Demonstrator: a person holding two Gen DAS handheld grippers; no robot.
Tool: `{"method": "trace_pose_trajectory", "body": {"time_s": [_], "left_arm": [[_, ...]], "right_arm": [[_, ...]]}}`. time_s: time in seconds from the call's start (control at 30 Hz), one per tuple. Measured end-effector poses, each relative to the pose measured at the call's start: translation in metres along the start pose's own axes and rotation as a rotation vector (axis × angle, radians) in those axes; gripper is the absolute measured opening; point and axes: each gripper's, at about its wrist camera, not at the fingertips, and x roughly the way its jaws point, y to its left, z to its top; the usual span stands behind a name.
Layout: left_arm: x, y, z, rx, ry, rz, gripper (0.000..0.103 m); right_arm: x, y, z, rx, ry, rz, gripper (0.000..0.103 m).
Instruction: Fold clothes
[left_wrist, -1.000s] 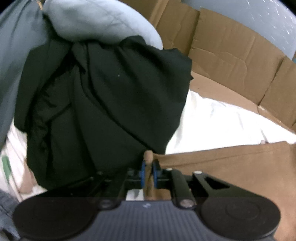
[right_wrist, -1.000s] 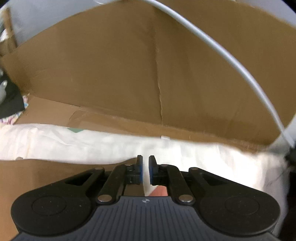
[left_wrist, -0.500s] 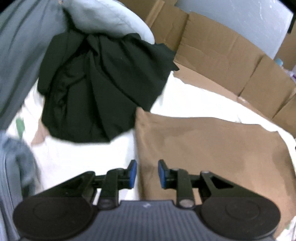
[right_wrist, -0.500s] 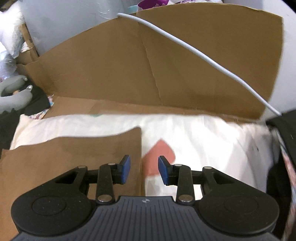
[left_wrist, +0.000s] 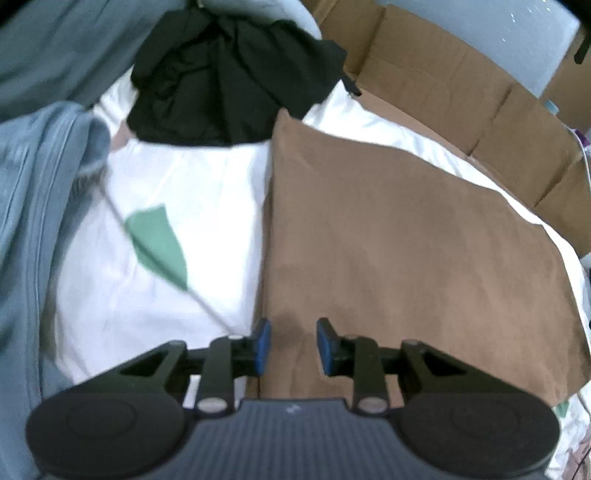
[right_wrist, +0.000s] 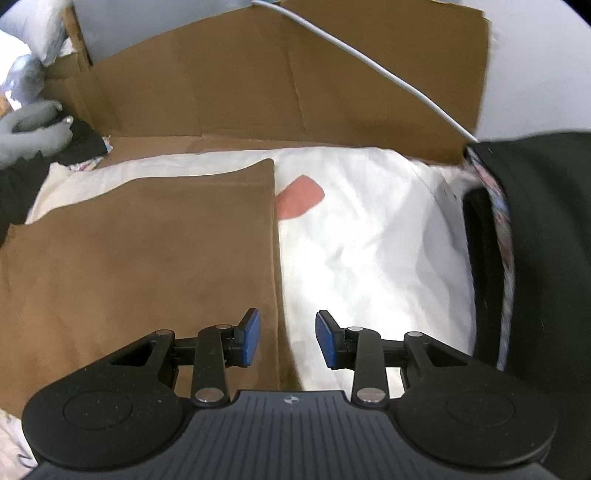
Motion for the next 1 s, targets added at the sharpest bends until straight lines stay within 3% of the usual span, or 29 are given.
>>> {"method": "trace_pose_trajectory", "body": {"time_s": [0.27, 0.33, 0.37, 0.5, 0.6, 0.7, 0.77, 1.0], "left_arm": [[-0.013, -0.021, -0.026, 0.041, 0.003, -0.018, 0.029], [-0.012, -0.017, -0.032, -0.025, 0.011, -0.04, 0.029], [-0.012, -0.015, -0.035, -0.046, 0.006, -0.03, 0.029], [-0.022, -0.024, -0.042, 0.039, -0.031, 0.025, 0.029], [-0.032, -0.026, -0.044, 0.114, -0.069, 0.11, 0.029], [-0.025, -0.006, -0.047, 0.02, -0.004, 0.075, 0.029], [-0.025, 0.004, -0.05, -0.032, -0.002, 0.061, 0.029], [-0.025, 0.014, -0.059, -0.011, 0.036, 0.141, 0.031]], "right_arm": [[-0.018, 0.023, -0.02, -0.029, -0.011, 0.048, 0.04], [-0.016, 0.031, -0.026, -0.035, 0.002, 0.066, 0.039], [-0.015, 0.033, -0.031, -0.031, 0.012, 0.07, 0.039], [-0.006, 0.038, -0.045, -0.044, 0.051, 0.074, 0.039], [-0.002, 0.04, -0.054, -0.068, 0.072, 0.063, 0.039], [0.001, 0.034, -0.059, -0.06, 0.084, 0.04, 0.038], [0.001, 0.03, -0.061, -0.055, 0.087, 0.029, 0.038], [0.0, 0.022, -0.066, -0.076, 0.11, -0.018, 0.031]]}}
